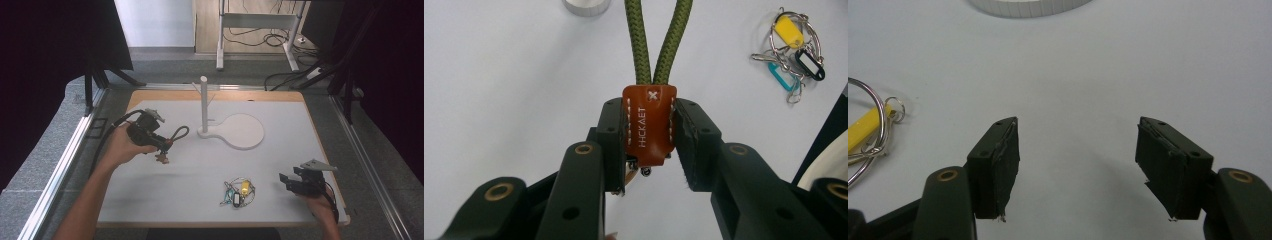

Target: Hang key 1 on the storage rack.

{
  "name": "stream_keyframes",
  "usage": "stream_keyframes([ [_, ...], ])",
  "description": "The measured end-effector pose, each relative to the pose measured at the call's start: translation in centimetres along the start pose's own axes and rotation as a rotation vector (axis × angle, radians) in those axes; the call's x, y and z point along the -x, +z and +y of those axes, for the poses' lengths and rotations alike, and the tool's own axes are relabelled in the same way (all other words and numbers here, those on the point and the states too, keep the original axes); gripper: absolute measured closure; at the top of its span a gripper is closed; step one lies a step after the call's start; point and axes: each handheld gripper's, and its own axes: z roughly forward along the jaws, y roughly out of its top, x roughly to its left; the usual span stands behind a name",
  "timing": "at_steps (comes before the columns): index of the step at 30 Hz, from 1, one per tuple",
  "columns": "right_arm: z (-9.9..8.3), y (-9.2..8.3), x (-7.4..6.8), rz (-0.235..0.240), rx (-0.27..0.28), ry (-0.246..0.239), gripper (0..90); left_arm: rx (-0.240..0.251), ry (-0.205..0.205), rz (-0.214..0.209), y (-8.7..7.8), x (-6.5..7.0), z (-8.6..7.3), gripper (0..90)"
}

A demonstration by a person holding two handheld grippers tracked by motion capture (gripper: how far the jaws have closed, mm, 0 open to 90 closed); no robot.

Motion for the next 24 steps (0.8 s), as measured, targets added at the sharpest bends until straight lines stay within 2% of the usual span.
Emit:
stream_keyframes([
  [7, 0.0, 0.0, 0.1, -0.001, -0.003, 0.0, 34.4, -0.04, -0.013, -0.004, 0.8, -1.3, 1.3, 67.5],
  [10, -0.1, 0.1, 0.1, 0.0, -0.009, 0.001, 34.5, -0.036, -0.02, -0.009, 0.7, -1.6, 1.6, 67.5],
  [11, -0.1, 0.1, 0.1, 0.0, -0.011, 0.001, 34.6, -0.023, -0.029, -0.029, 0.7, -1.8, 2.0, 67.5],
  [13, -0.1, 0.2, 0.1, 0.001, -0.013, -0.001, 34.7, -0.018, -0.032, -0.037, 0.6, -2.1, 2.3, 67.5],
  [24, -0.1, 0.1, 0.2, -0.001, -0.016, 0.004, 34.7, -0.021, -0.058, -0.04, 0.6, -3.3, 3.1, 67.5],
])
